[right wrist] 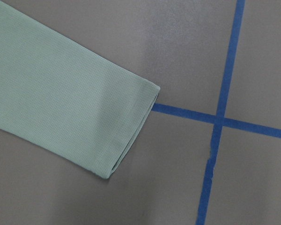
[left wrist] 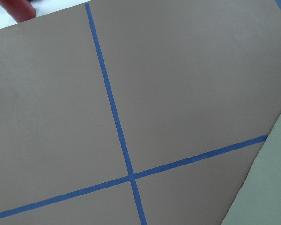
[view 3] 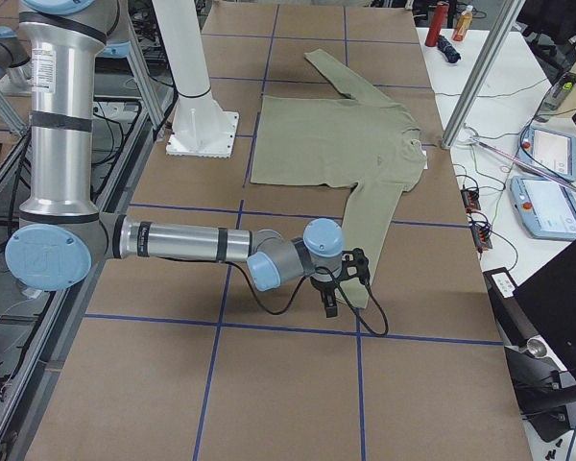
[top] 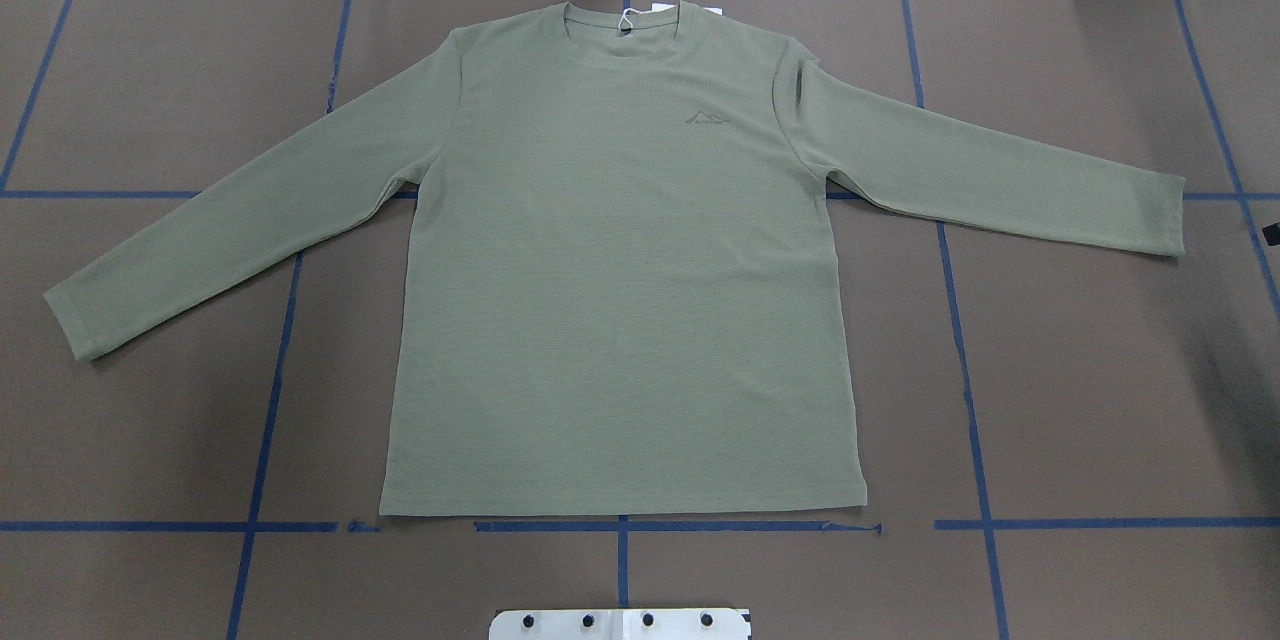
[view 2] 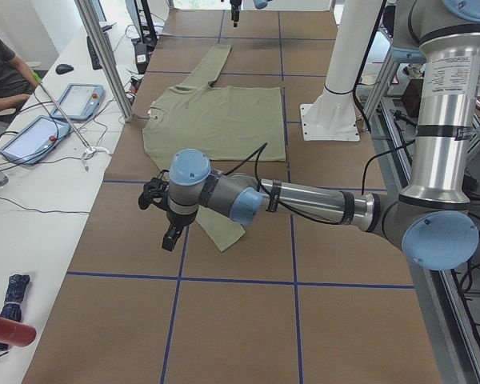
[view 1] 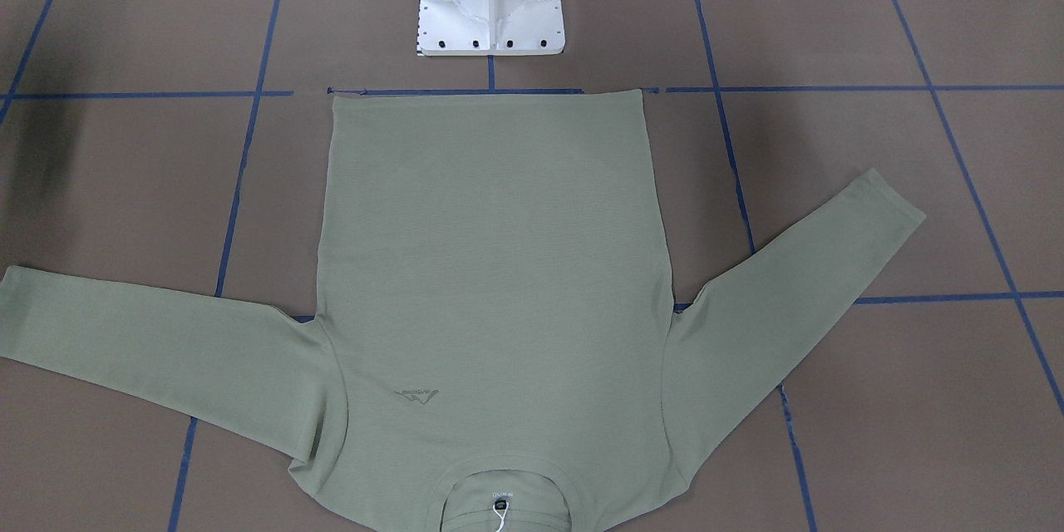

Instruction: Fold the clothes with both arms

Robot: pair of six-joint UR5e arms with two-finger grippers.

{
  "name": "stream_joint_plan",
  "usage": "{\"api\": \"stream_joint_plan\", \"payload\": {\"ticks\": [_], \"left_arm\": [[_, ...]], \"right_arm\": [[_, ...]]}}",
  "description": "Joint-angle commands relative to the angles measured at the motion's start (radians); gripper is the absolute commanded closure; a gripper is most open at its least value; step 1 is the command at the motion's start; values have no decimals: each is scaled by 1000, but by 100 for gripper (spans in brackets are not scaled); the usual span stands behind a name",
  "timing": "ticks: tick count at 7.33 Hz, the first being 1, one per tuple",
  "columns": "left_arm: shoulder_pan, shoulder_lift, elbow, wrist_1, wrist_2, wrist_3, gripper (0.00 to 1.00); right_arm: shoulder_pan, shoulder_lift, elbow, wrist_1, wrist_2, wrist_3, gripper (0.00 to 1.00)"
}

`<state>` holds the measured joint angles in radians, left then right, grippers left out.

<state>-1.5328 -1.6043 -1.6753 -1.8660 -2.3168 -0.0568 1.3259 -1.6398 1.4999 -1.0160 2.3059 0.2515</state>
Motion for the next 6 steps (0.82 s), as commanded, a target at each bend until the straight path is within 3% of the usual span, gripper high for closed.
{"api": "stream_joint_plan", "payload": {"ticks": [1,4,6], "left_arm": [[0,1,-7,-7,-1,-6,0],[0,1,-14,-10,-1,-6,0],[0,0,-11,-10,-1,-5,0]], "right_arm": [[-46,49,-133,120,-2,55,0],[-85,162,-271,120,-3,60,0],[-126,195,-302,117,-6,60,0]]}}
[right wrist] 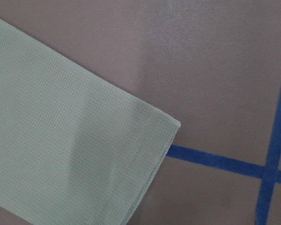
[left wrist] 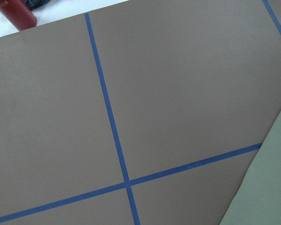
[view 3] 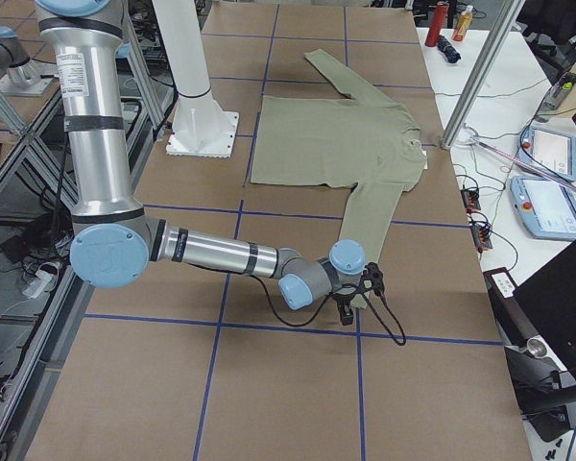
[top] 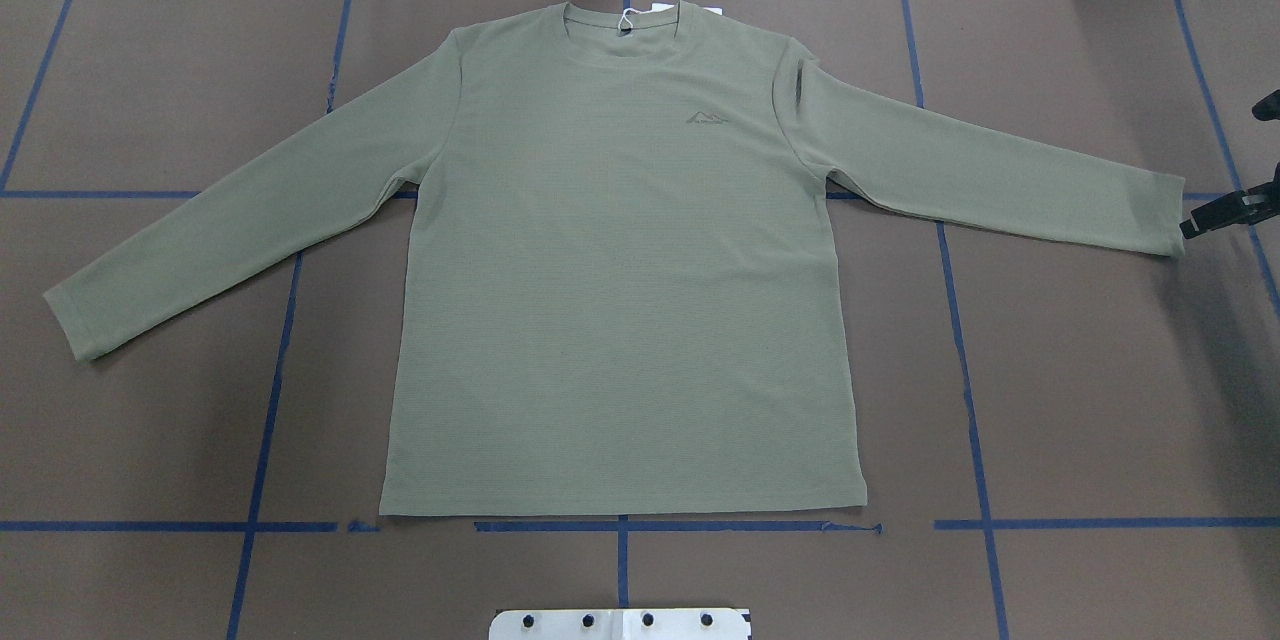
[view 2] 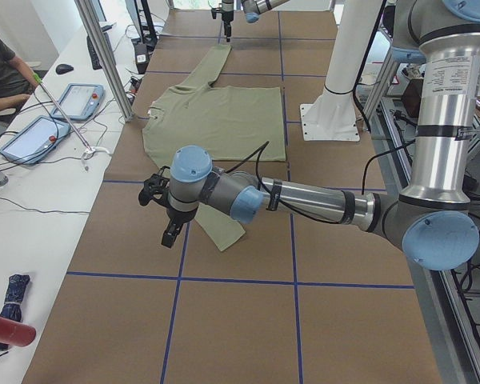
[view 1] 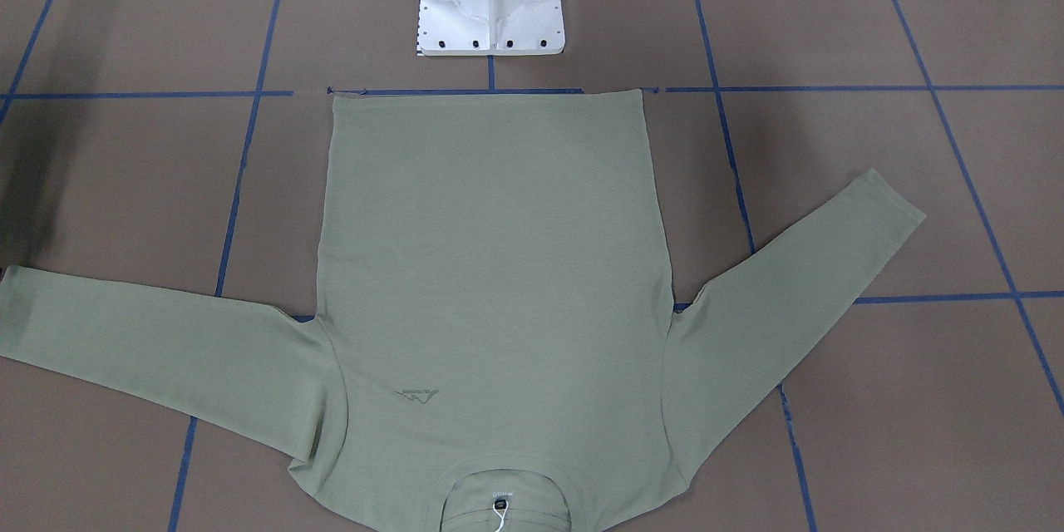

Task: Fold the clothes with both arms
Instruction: 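Lower the right gripper to the sleeve cuff nearest it and grasp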

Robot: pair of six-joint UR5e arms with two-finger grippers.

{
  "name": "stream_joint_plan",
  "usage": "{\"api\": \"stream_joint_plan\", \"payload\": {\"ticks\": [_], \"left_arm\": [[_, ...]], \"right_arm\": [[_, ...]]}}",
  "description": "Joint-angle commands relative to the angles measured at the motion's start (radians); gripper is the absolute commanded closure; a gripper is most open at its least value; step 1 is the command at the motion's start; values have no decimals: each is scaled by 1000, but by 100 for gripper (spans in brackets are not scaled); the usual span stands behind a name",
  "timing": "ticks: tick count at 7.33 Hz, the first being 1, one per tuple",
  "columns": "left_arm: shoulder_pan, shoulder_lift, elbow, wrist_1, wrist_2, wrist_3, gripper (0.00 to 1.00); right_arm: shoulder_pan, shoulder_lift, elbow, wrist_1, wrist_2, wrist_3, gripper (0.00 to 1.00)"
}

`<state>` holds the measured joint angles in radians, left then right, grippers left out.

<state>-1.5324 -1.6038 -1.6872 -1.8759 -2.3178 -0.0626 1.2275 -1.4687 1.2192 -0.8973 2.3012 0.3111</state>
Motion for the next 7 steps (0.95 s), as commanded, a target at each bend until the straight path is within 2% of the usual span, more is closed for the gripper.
{"api": "stream_joint_plan", "payload": {"ticks": [1,4,7], "left_arm": [[0,-2,0,0,0,0,0],[0,-4,1,0,0,-2,0],[0,-4,1,0,-2,-2,0]], "right_arm": [[-46,39,-29,-3,-2,5,0],[-71,48,-50,-5,-6,16,0],[-44,59,-44,-9,6,14,0]]}}
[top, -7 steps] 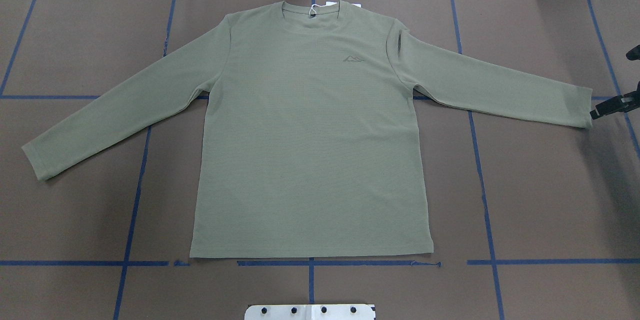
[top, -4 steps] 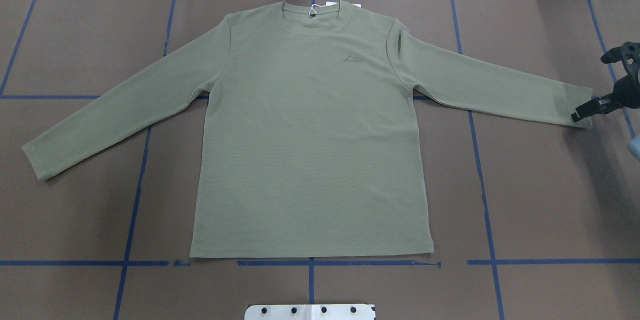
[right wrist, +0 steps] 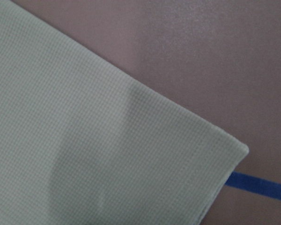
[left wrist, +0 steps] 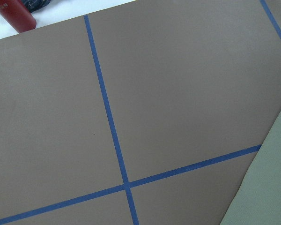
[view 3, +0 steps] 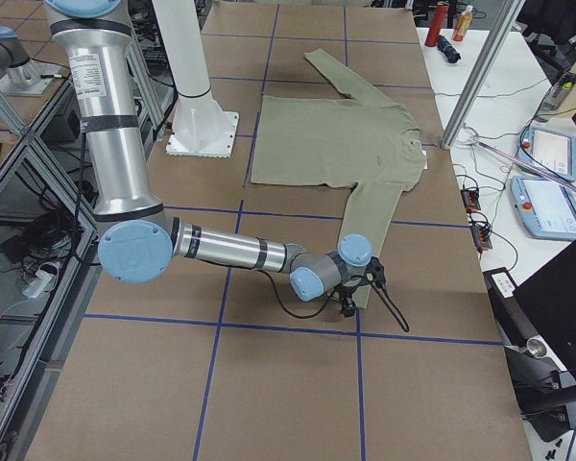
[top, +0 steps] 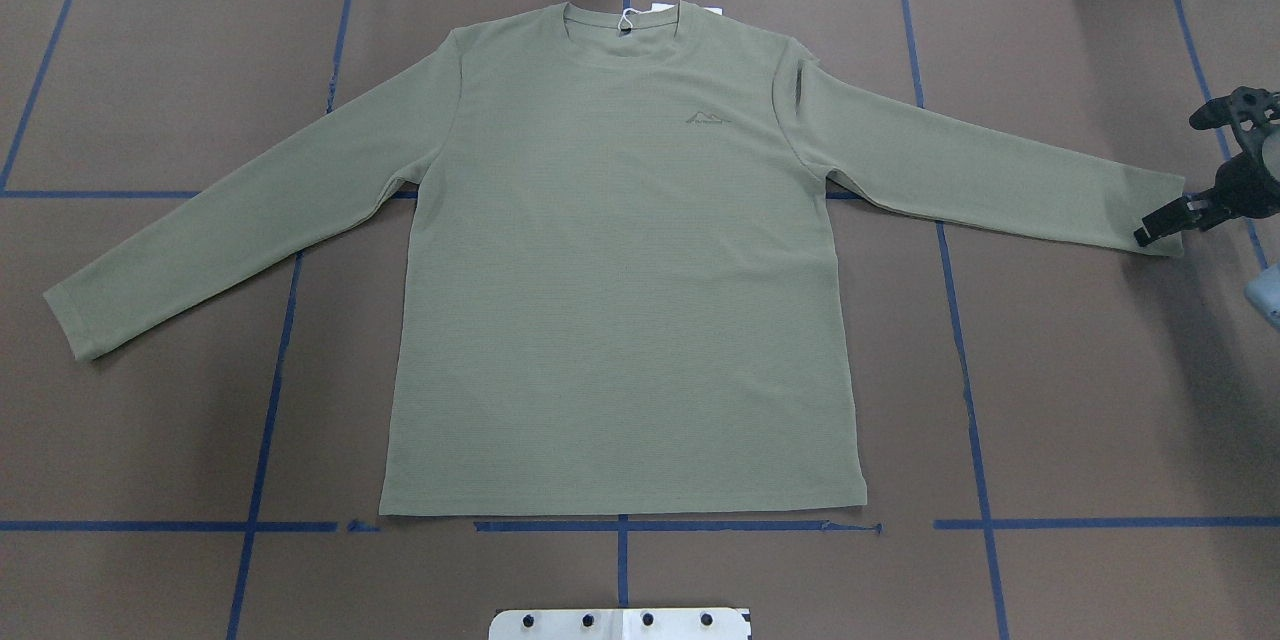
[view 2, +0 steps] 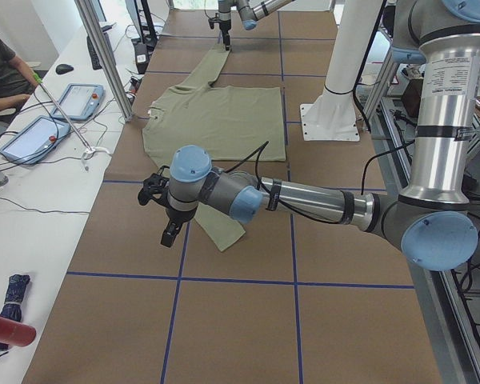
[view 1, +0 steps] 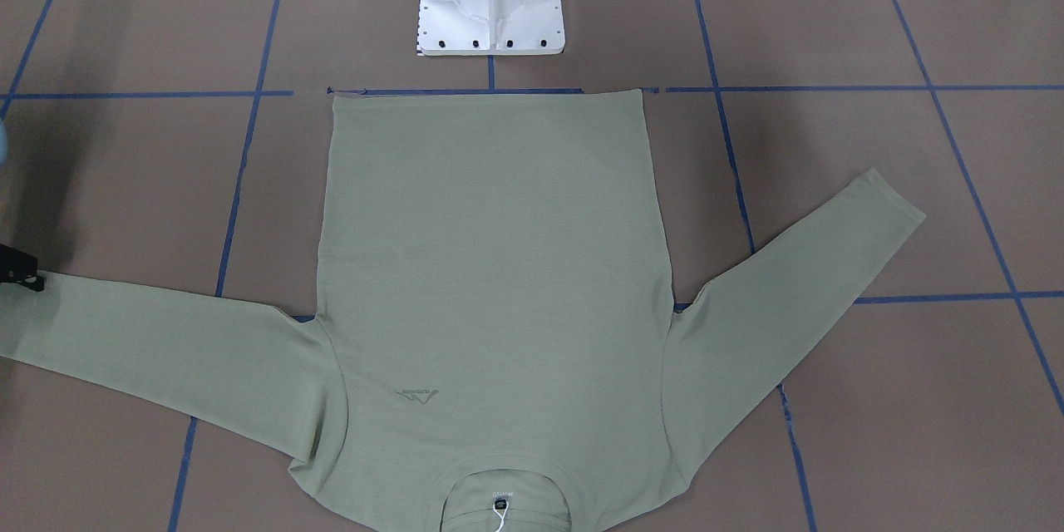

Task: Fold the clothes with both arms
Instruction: 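Lower the right gripper to the sleeve cuff nearest it and grasp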

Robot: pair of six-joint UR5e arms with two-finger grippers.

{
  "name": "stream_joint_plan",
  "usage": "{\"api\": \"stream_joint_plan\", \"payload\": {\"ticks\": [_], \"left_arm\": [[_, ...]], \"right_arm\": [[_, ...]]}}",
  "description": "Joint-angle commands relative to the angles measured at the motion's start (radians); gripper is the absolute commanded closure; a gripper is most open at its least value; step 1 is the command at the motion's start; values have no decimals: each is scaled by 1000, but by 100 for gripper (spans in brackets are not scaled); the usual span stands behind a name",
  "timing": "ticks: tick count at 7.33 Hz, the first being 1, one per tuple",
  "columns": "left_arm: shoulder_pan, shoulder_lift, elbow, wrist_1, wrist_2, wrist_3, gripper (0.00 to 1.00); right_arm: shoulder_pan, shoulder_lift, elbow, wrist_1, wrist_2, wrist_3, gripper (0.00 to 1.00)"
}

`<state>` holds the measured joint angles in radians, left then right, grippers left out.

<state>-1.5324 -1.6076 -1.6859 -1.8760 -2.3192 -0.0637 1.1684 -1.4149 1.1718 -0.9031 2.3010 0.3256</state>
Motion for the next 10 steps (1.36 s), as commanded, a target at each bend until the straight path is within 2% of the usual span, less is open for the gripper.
{"api": "stream_joint_plan", "payload": {"ticks": [1,3,7,9,10], "left_arm": [[0,0,0,0,0,-1,0],[0,0,2,0,0,-1,0],[0,0,0,0,0,-2,0],[0,0,-1,0,-2,-2,0],[0,0,-1,0,-12,-2,0]], "right_arm": [[40,5,6,-5,24,0,0],[74,24,8,-26,55,0,0],[34,24,-1,-31,-1,-6,0],[34,19,-7,-33,0,-8,1],[34,21,-6,-48,1,-10,14]]}}
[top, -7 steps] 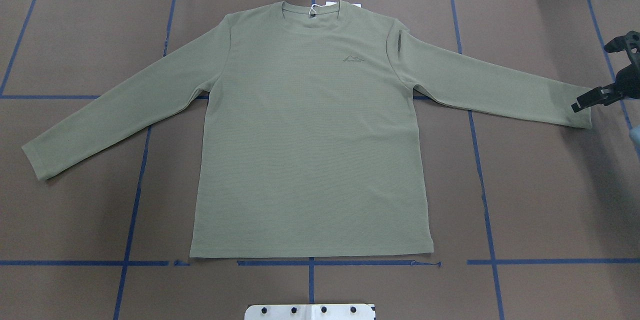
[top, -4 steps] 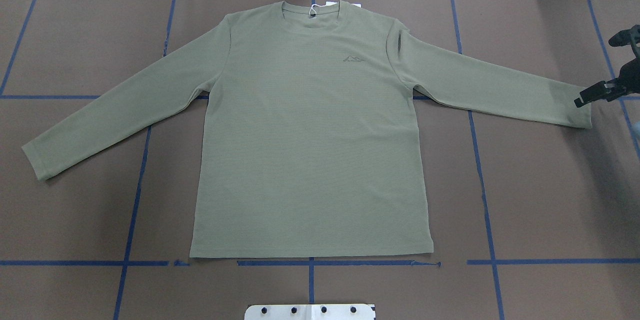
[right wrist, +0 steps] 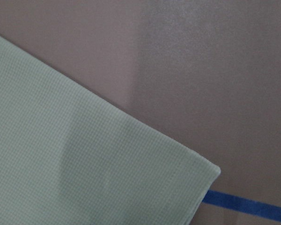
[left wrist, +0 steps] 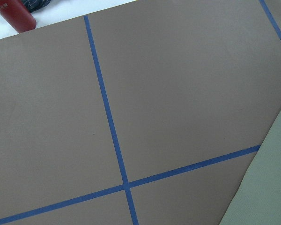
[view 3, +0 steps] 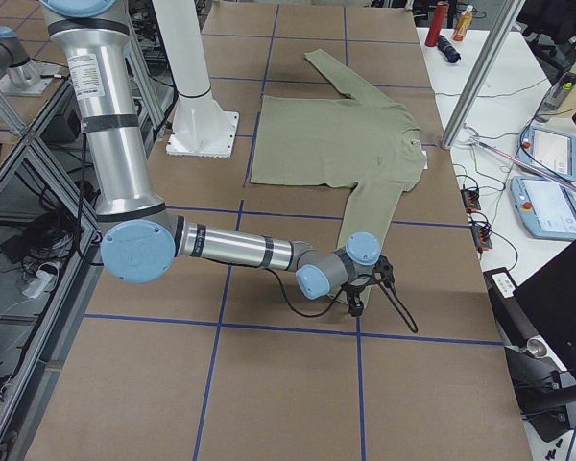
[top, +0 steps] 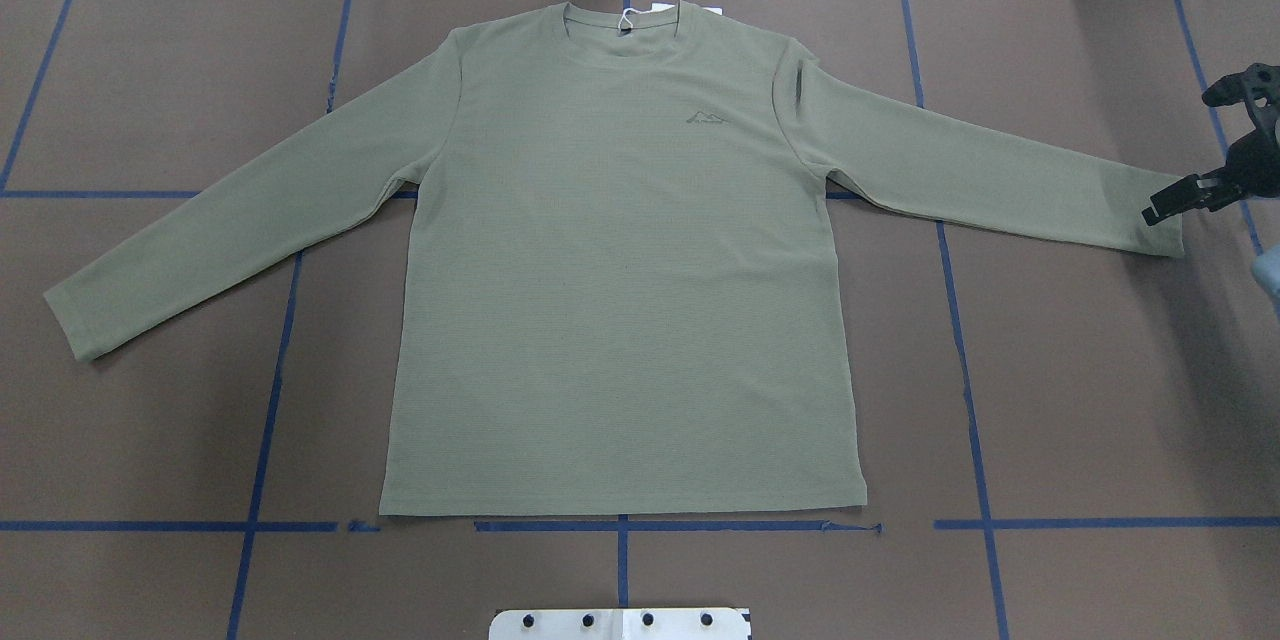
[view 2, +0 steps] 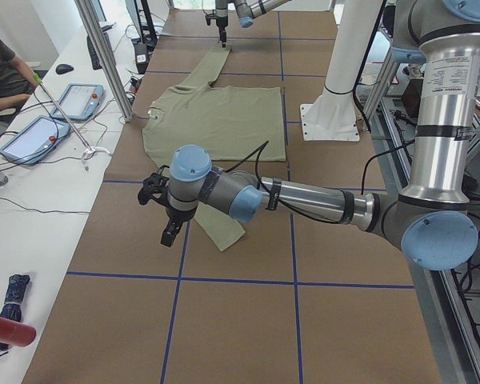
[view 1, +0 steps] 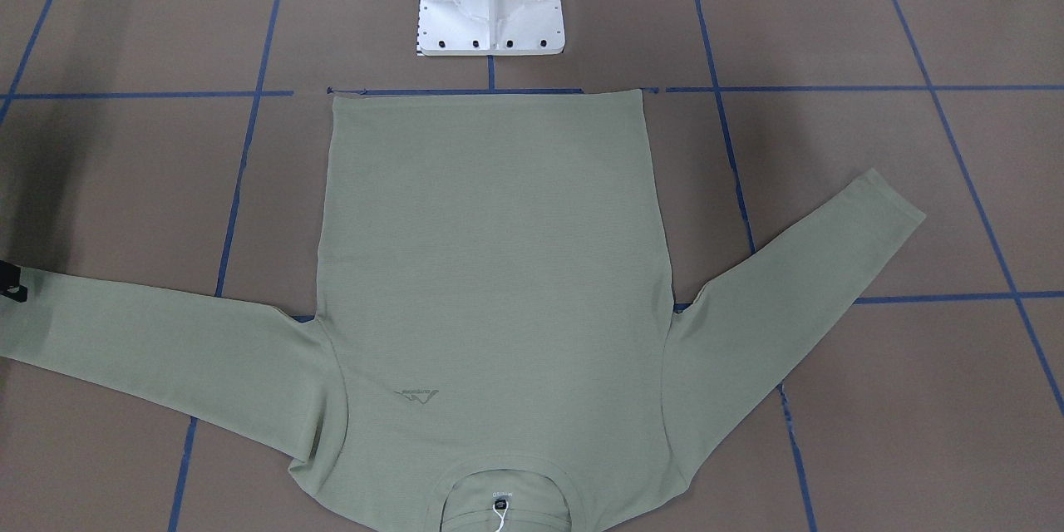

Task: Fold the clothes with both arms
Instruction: 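Lower the right gripper to the sleeve cuff nearest it and grasp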

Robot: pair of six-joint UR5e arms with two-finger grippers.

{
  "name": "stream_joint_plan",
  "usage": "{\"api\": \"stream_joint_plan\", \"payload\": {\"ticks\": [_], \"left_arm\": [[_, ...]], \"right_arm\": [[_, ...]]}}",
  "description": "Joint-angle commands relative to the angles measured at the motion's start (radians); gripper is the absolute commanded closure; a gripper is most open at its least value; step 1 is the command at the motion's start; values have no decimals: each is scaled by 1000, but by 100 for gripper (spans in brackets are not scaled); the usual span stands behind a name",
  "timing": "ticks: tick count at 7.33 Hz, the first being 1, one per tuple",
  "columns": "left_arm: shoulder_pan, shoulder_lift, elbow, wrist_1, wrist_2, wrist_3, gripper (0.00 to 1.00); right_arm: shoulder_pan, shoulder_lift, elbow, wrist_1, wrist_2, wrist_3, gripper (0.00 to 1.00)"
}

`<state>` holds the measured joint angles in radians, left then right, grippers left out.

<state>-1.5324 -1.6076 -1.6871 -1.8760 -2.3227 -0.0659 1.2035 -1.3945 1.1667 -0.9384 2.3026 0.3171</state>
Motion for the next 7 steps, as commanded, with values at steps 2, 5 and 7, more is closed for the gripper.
{"api": "stream_joint_plan", "payload": {"ticks": [2,5,7], "left_arm": [[0,2,1,0,-27,2,0],[0,2,3,0,-27,2,0],[0,0,3,0,-27,0,0]], "right_arm": [[-1,0,-1,-19,0,-1,40],[-1,5,10,-33,8,-3,100],[-2,6,22,-34,12,-1,100]]}}
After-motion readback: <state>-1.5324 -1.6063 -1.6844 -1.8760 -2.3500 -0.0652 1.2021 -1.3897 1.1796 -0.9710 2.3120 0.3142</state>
